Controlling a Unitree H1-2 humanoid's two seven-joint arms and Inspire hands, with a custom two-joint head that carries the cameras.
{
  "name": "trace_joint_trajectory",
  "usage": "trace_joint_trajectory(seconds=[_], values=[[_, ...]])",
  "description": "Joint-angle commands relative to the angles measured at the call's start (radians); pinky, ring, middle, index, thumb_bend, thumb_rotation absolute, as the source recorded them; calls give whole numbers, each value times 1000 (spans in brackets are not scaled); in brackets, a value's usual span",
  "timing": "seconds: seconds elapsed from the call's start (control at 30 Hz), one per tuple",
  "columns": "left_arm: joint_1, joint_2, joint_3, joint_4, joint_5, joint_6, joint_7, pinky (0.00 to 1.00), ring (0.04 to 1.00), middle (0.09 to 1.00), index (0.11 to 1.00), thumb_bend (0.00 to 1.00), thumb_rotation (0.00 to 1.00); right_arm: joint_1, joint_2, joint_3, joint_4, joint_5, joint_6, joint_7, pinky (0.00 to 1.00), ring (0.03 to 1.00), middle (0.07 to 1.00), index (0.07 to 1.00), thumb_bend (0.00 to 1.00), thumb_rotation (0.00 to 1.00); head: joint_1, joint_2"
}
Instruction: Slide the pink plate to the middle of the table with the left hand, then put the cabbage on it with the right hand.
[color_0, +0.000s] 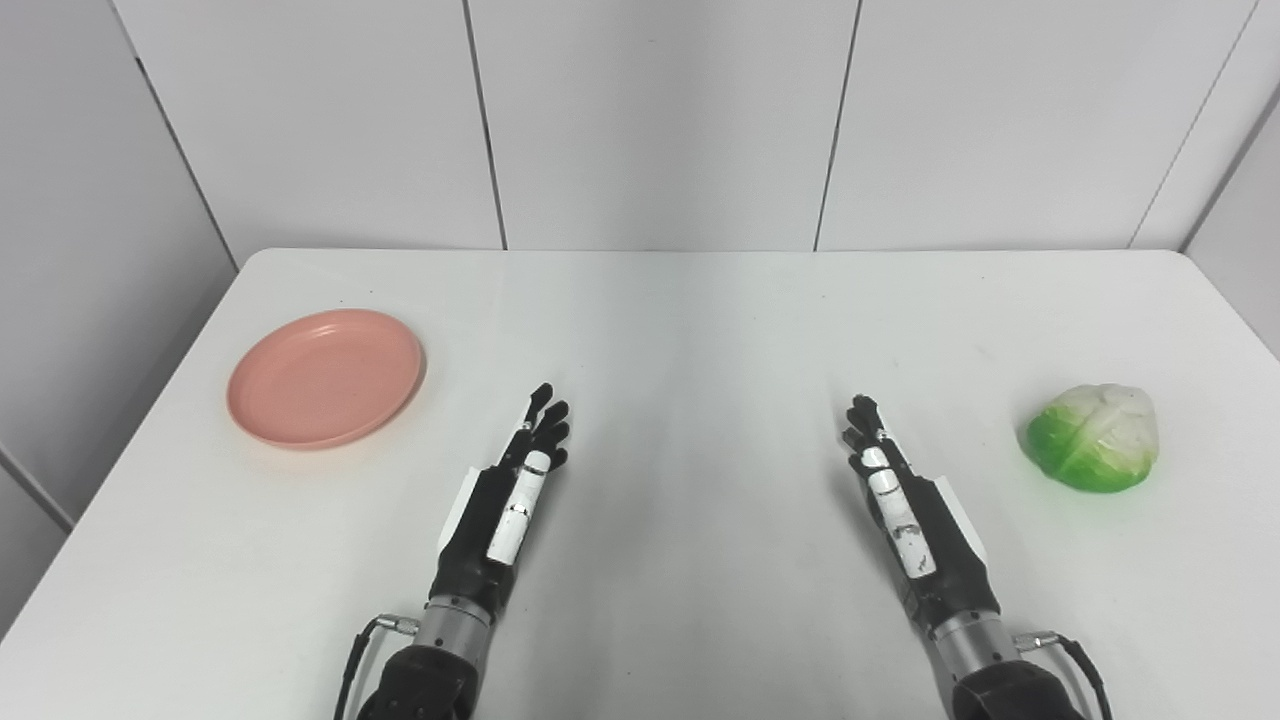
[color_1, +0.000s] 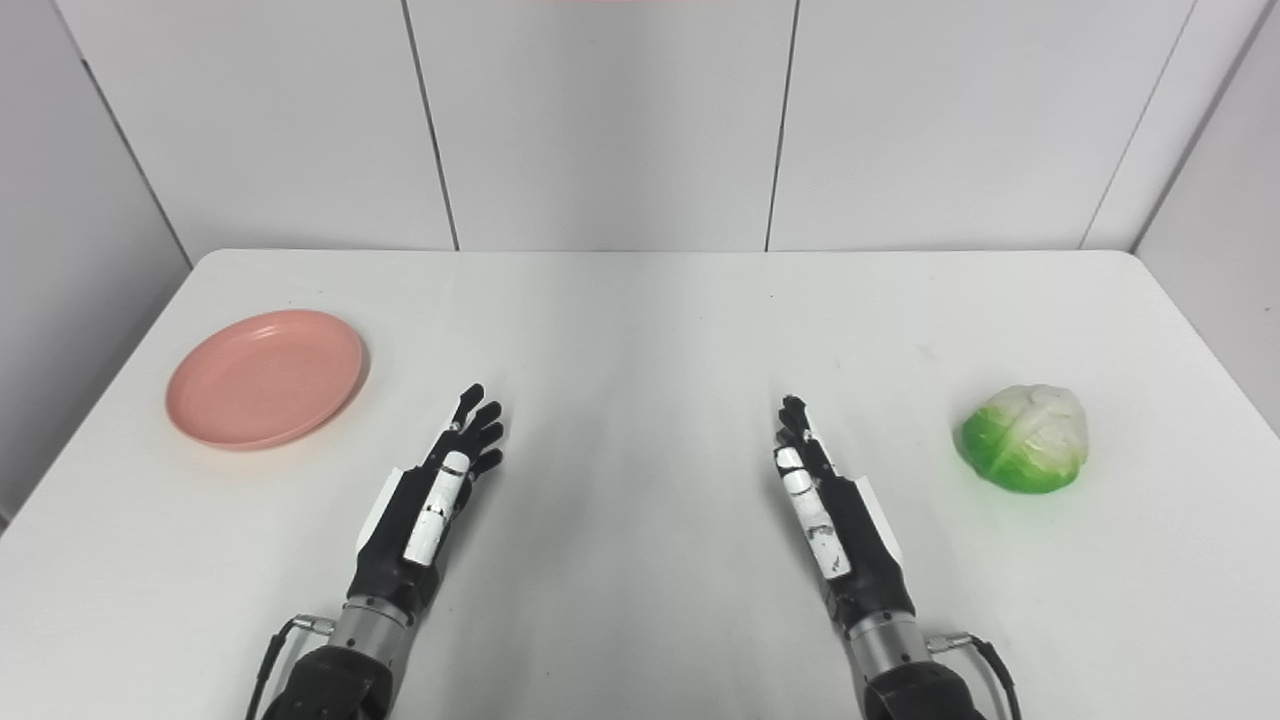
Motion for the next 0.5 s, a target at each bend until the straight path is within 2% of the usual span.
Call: trace_joint_trajectory(seconds=[0.0,0.47], values=[[16,-3,-5,45,-6,-4,-4,925,955,964,968,433,1000,-6,0,7,-1,3,0,13,1000,1000,1000,1000,265,1000,1,0],[15,-3,-7,43,1,4,-2,933,960,966,971,438,1000,-8,-1,7,-1,2,4,12,1000,1000,1000,1000,275,1000,1,1]])
